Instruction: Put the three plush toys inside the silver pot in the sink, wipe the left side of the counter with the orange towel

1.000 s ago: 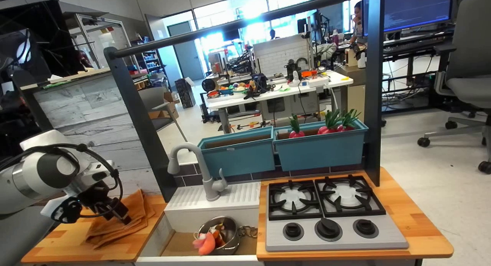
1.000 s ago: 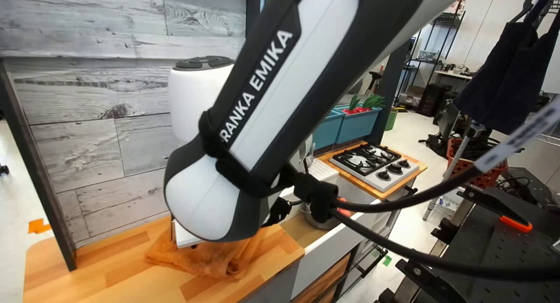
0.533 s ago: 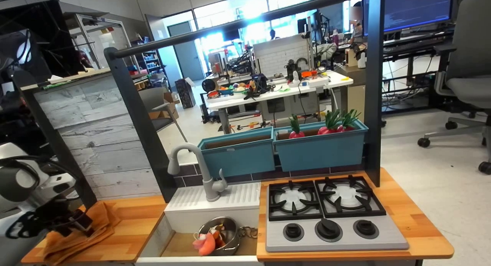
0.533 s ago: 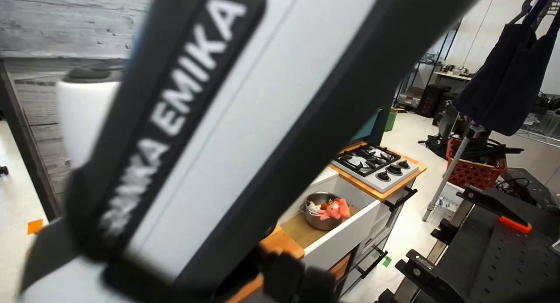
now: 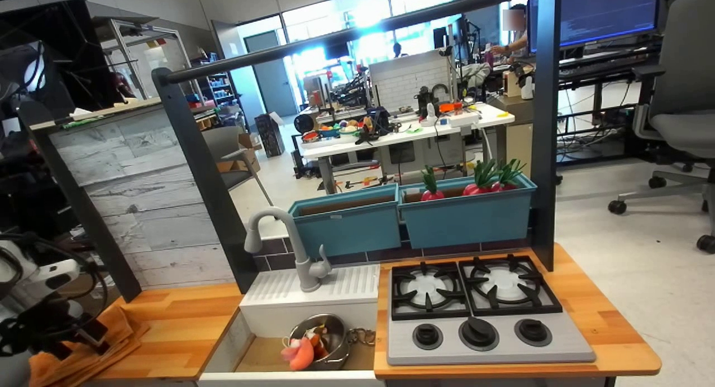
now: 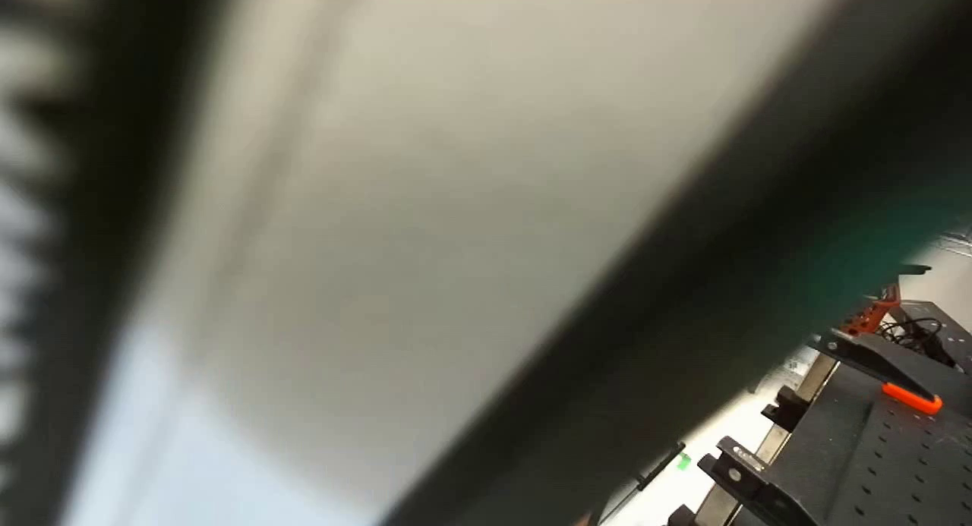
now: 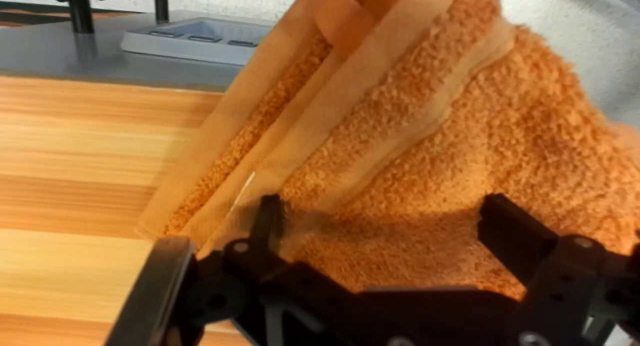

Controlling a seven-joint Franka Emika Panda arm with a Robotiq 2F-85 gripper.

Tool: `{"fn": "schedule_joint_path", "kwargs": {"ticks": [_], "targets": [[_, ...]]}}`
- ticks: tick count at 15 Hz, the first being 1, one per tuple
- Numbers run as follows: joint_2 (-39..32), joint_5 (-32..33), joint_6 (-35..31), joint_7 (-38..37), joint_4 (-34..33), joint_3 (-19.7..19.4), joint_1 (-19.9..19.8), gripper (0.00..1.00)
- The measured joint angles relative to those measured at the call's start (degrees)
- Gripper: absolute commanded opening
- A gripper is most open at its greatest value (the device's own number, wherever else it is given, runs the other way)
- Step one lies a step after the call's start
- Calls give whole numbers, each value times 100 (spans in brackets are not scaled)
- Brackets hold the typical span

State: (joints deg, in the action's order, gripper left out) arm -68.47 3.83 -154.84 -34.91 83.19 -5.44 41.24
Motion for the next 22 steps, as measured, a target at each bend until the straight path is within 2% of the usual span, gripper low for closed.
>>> {"fn": "schedule_joint_path", "kwargs": {"ticks": [5,8,13,19,22], "targets": [[210,-109,-5,-624,866,-770,-119,100],[261,-105,-5,-840,1175,-972,-180,100],[281,34,-34,-697,1021,-697,-88,100],[180,128,-2,-285,222,-87,195,100],[60,77,36,-244,-62,-47,120,100]]}}
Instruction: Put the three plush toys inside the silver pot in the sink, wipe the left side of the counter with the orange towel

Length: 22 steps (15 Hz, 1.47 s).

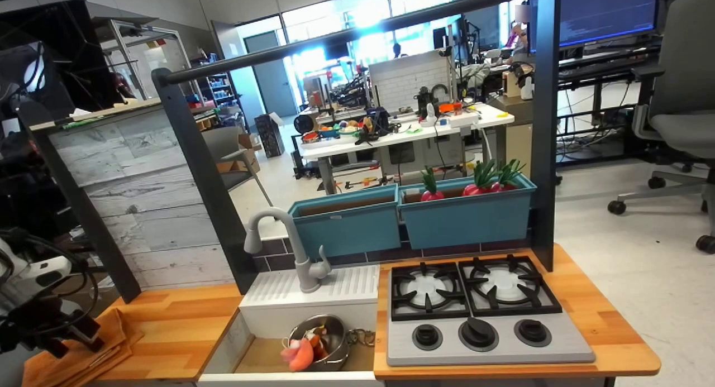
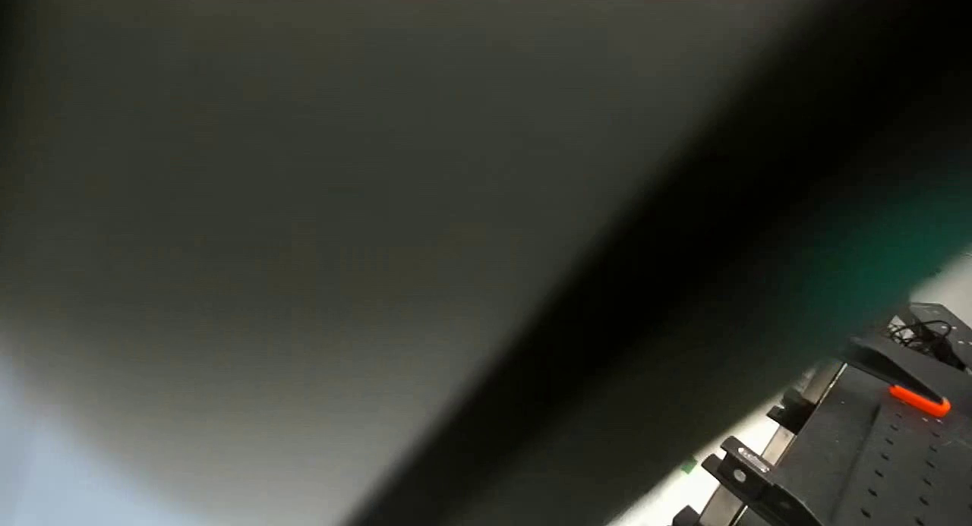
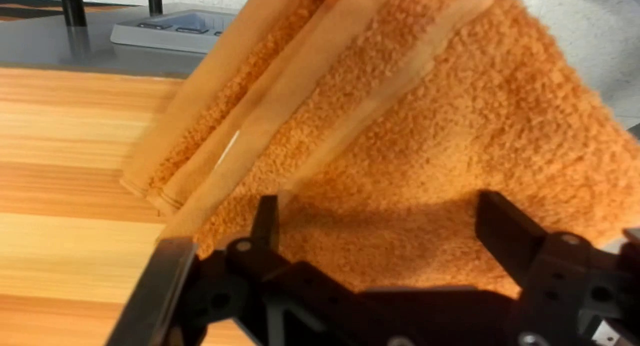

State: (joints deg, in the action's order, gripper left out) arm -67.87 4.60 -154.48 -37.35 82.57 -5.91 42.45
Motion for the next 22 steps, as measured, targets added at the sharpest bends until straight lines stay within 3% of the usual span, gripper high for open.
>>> {"fn": "schedule_joint_path", "kwargs": {"ticks": [7,12,17,22], "targets": [[-33,-404,0,-400,348,-428,-730,100],[-1,-400,0,-846,598,-740,-870,100],[-46,-146,58,-762,326,-410,-662,100],[-495,85,935,-700,-848,-209,-100,100]]}}
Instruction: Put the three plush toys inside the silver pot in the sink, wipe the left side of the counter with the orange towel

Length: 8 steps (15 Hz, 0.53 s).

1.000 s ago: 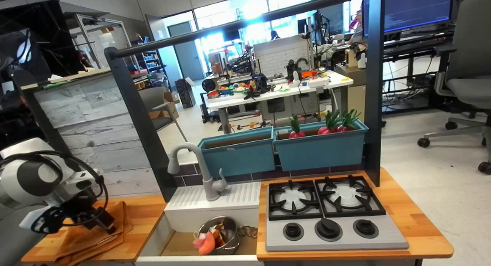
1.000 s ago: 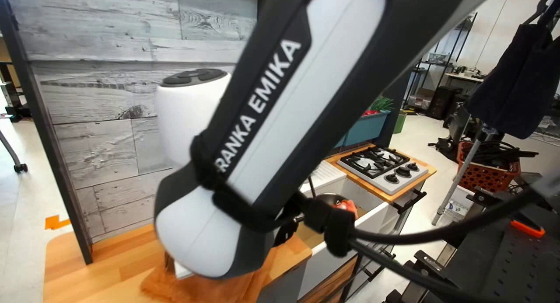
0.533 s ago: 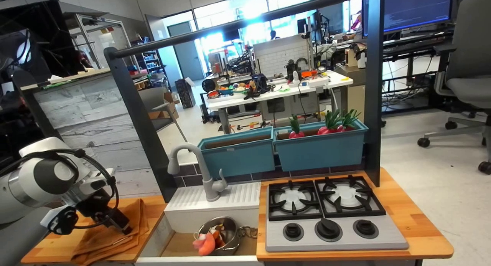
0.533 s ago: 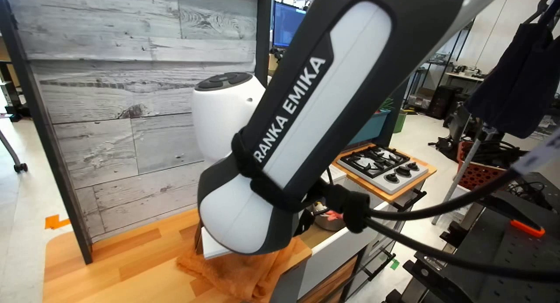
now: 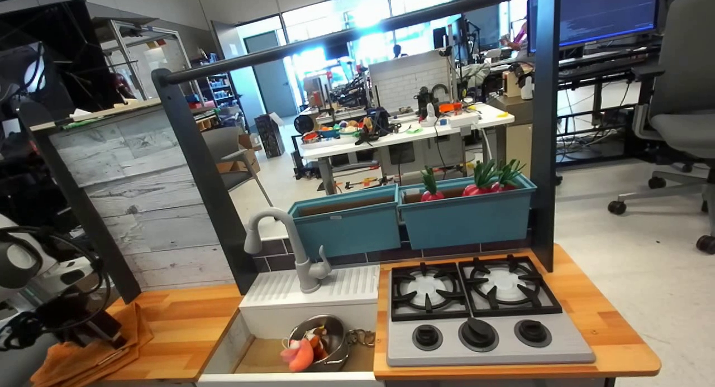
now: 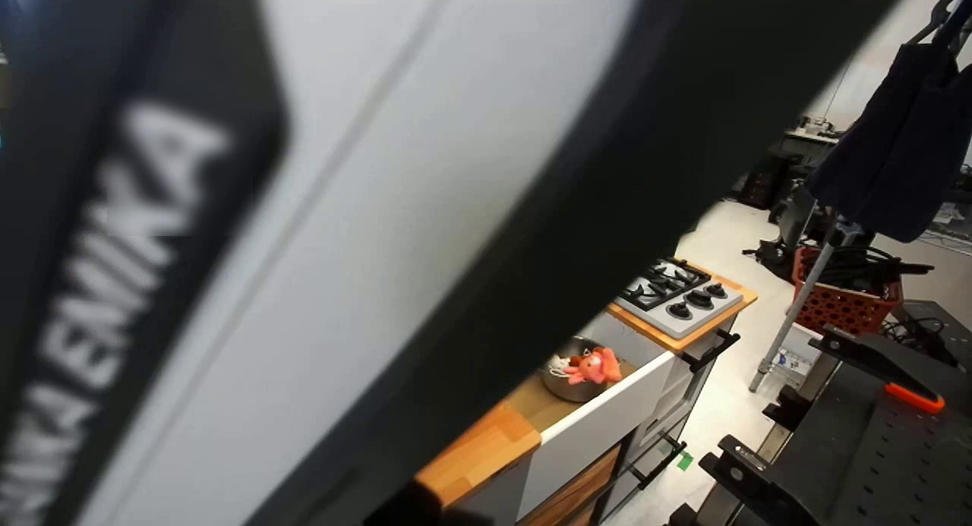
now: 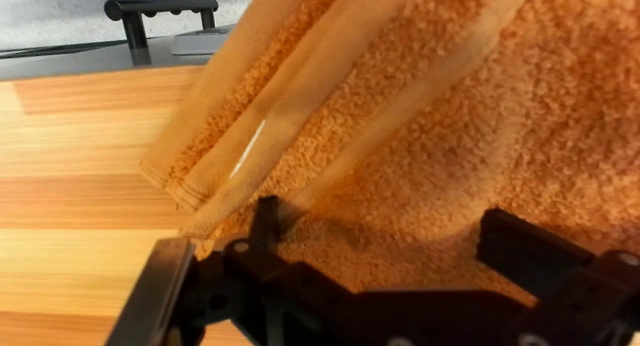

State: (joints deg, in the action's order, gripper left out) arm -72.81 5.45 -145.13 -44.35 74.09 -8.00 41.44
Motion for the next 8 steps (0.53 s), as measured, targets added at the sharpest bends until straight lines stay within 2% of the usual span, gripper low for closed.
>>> {"fn": "schedule_joint_path", "kwargs": {"ticks": [4,8], "targets": [[-122,-10,476,74,-345,-23,-94,100],[-17,-33,561,28,44,-266,-522,100]]}}
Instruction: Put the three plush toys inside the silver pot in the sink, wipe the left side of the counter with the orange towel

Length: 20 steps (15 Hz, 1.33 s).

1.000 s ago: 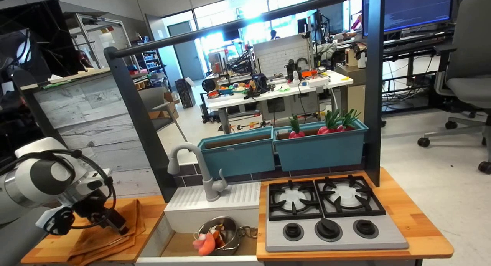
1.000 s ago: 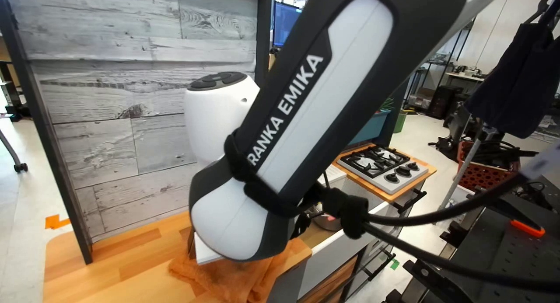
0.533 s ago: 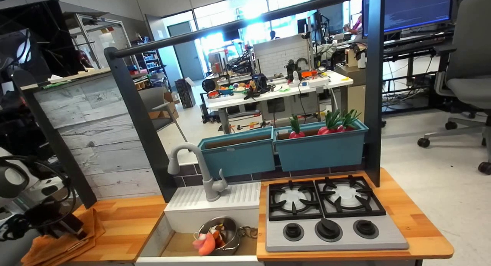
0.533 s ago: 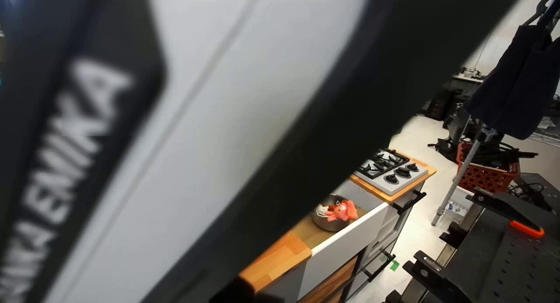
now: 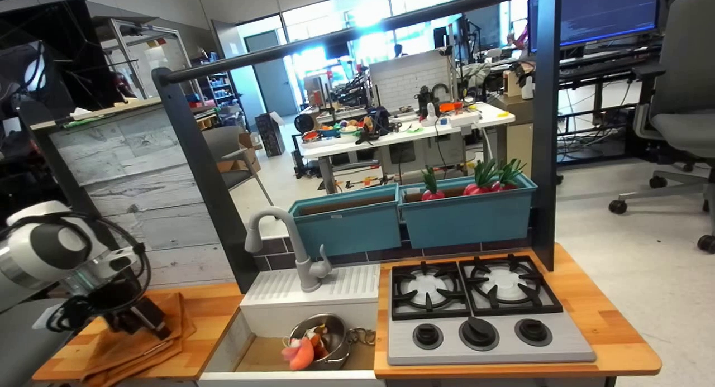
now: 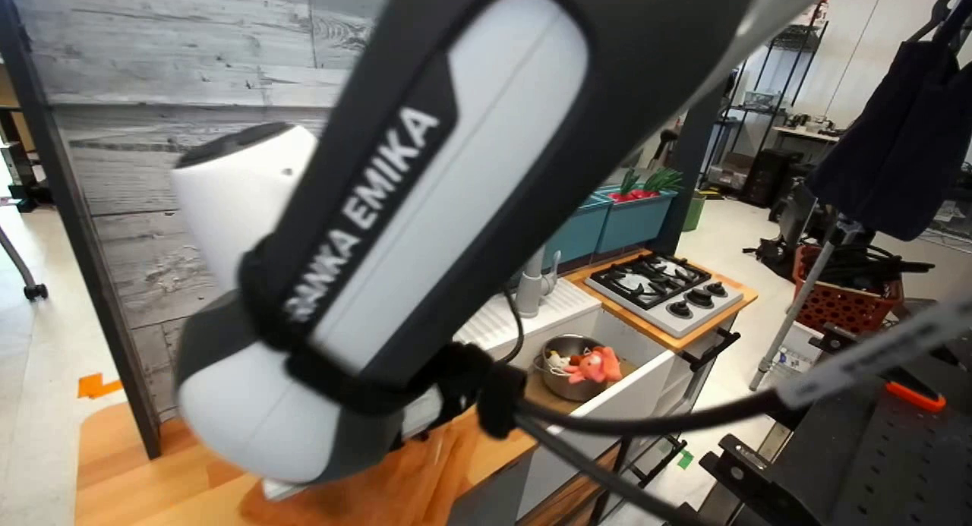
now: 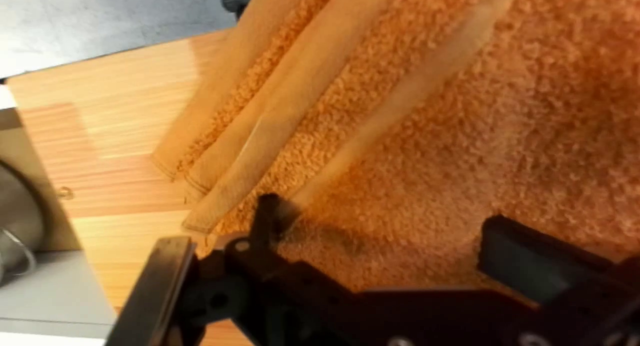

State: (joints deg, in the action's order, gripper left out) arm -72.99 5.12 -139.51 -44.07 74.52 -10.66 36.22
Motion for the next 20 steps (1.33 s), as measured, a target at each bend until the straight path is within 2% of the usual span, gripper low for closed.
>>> {"fn": "schedule_joint_path", "kwargs": {"ticks": [3,5,7,11,14,17,20], "targets": [[121,-4,-2,-206,384,-218,-372,100],[168,13,-3,-266,486,-236,-568,100],[178,63,-7,-258,483,-173,-604,100],[135,353,17,-40,226,262,-342,100],[-92,410,215,142,-352,522,49,100],[-415,411,497,194,-1052,600,360,100],[-553,408,628,201,-1350,566,337,100]]}}
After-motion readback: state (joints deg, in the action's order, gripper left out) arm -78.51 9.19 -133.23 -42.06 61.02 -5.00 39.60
